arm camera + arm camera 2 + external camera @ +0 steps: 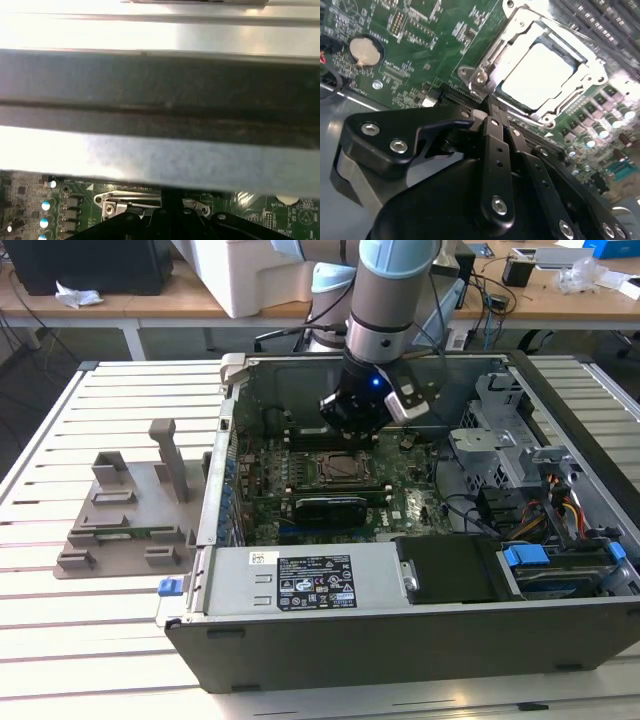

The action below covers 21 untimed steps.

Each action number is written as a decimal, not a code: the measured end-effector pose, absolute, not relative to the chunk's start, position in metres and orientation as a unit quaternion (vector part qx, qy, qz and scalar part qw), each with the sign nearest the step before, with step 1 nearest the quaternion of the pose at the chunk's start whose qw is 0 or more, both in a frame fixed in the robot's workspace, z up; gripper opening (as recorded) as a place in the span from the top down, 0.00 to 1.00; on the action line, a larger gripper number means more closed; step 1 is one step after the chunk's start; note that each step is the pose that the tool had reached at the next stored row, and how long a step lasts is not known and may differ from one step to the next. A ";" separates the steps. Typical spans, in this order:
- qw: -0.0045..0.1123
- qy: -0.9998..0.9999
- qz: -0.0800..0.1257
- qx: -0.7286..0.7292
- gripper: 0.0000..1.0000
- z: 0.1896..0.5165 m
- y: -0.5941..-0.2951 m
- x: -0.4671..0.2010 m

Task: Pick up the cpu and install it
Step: 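Install the first cpu locking lever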

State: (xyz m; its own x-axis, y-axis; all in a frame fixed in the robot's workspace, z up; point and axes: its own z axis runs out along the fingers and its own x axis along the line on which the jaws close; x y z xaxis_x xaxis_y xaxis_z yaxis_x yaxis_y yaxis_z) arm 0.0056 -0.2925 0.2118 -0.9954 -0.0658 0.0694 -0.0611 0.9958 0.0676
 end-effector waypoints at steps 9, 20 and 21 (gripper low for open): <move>0.035 -0.999 0.013 0.030 0.89 0.216 -0.309 0.005; 0.035 -0.999 0.013 0.030 0.89 0.272 -0.309 0.005; 0.035 -0.999 0.012 0.030 0.89 0.272 -0.309 0.005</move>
